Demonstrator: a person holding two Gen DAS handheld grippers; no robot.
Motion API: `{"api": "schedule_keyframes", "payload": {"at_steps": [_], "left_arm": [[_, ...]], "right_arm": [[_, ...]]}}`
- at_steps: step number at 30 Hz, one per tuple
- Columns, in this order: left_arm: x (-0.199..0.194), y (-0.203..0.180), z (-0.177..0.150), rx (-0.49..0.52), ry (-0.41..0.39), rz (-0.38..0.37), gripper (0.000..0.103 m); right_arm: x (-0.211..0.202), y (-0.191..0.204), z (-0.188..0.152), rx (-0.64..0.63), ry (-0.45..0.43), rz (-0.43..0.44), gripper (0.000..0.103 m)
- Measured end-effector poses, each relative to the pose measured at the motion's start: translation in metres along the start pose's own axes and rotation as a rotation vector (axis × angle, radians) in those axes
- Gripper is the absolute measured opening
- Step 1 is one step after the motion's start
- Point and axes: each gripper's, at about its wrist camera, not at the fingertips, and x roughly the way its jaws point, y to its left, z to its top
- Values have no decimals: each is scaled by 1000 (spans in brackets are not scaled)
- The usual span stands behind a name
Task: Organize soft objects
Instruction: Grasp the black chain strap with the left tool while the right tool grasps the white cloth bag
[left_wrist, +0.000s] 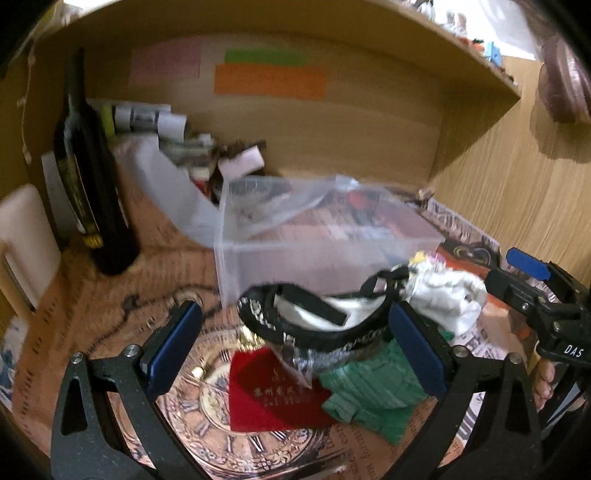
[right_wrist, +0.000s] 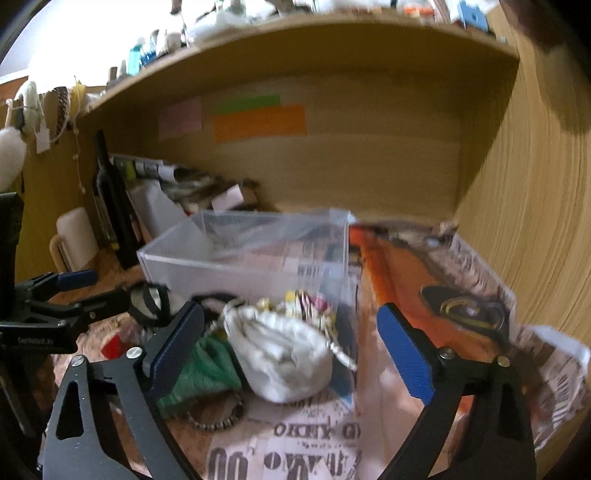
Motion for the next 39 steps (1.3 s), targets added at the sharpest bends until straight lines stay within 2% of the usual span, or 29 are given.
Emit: {"api": "schedule_keyframes", "payload": {"at_steps": [4, 9, 14, 18, 20, 27, 31, 39], "left_arm": [[16, 1, -5, -9, 40, 1, 96], [37, 2, -7, -31, 94, -8, 87], [44, 4, -6, -50, 94, -22, 78], [43, 3, -6, -48, 85, 0, 53], [42, 6, -6, -56, 81, -3, 47], [37, 10, -4, -76, 69, -19, 20], [30, 10, -1, -69, 38, -27, 16], [13, 6, 15, -53, -41, -35, 14]], "right_arm": [[8, -6, -10, 17, 44, 4, 85], [20, -11, -18, 39, 92, 27, 63], [28, -10, -20, 40, 125, 64, 48], [31, -9, -21, 36, 129, 64, 33], [32, -8, -22, 36, 132, 63, 27], [29, -6, -19, 24, 106, 50, 18], [22, -4, -13, 11, 67, 41, 17], [9, -4, 6, 4, -38, 35, 16]]}}
